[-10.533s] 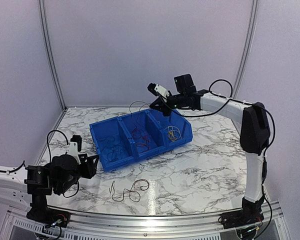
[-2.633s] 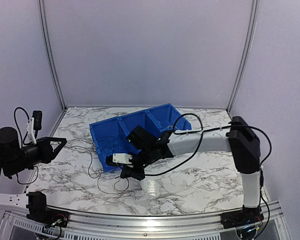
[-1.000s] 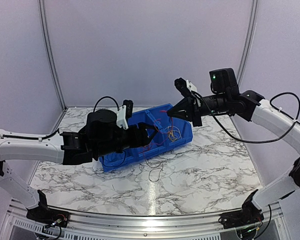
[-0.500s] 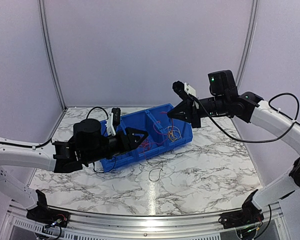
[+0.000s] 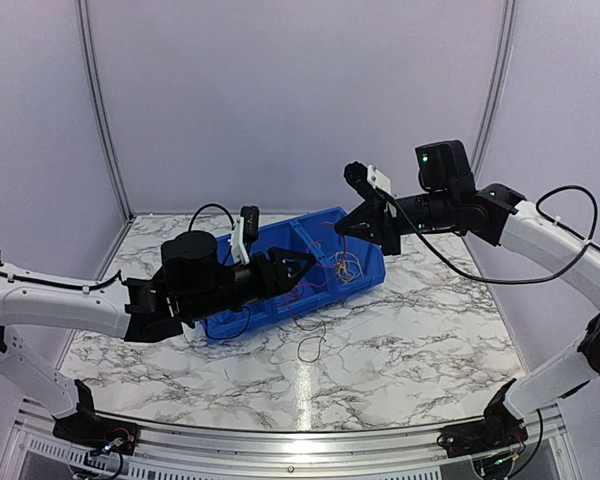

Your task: Untangle the cables

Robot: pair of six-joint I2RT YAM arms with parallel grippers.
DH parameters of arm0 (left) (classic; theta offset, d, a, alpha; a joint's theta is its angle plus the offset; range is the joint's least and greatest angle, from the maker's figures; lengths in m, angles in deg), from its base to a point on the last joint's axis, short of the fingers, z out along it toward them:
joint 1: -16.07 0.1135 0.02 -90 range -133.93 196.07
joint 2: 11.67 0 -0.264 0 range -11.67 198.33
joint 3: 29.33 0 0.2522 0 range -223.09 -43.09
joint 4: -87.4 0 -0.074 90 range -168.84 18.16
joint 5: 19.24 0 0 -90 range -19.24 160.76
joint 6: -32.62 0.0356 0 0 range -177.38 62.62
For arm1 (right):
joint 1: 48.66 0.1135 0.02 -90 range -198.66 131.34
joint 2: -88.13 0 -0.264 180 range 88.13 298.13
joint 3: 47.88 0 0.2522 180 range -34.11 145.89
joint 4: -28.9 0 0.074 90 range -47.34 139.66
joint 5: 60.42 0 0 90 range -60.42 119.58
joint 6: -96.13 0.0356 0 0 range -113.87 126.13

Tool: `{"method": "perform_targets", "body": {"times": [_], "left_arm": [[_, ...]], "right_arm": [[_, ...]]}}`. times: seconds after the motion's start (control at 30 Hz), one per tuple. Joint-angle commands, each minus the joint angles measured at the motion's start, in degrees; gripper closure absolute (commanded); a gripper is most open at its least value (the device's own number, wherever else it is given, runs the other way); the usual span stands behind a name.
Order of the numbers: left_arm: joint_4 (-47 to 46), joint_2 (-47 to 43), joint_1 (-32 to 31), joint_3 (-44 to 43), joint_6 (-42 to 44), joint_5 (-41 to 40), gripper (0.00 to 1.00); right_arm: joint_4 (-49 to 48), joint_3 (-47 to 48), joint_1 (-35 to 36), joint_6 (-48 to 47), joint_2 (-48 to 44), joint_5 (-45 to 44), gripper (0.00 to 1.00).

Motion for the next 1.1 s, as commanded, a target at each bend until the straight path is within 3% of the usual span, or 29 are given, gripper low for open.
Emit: {"method": "perform_targets", "body": {"times": [0.0, 0.3, 0.47, 0.5, 0.57, 0.6, 0.8, 1.07], "left_arm": [[-5.1, 3.3, 1.4, -2.6, -2.2, 2.4, 0.52], [-15.3, 5.8, 3.3, -0.1, -4.1, 4.5, 0.99], [-19.0, 4.7, 3.9, 2.2, -4.6, 4.5, 1.00], [-19.8, 4.3, 4.0, 2.6, -4.6, 4.3, 1.00], [-20.8, 3.1, 4.2, 3.5, -4.9, 3.6, 1.00], [-21.0, 2.5, 4.3, 3.8, -4.9, 3.2, 1.00], [-21.6, -0.2, 4.6, 4.4, -4.4, 1.5, 1.00], [-21.7, -1.7, 4.7, 4.9, -4.1, 1.3, 1.00]], "right_arm": [[-1.2, 0.3, 0.8, 0.2, 0.3, 0.2, 1.00], [-2.5, -1.2, 1.0, 1.2, 0.6, 2.1, 1.00], [-2.9, -1.4, 1.0, 1.6, 1.2, 3.4, 1.00], [-2.9, -1.3, 1.0, 2.1, 1.2, 3.9, 0.94], [-3.6, -1.5, 0.4, 3.4, 0.9, 4.4, 0.70], [-3.8, -1.9, -0.1, 3.9, 0.6, 5.1, 0.64], [-4.6, -5.0, -4.2, 5.0, -1.2, 6.4, 0.52], [-8.2, -11.3, -3.9, 5.5, -0.7, 11.3, 0.40]]}}
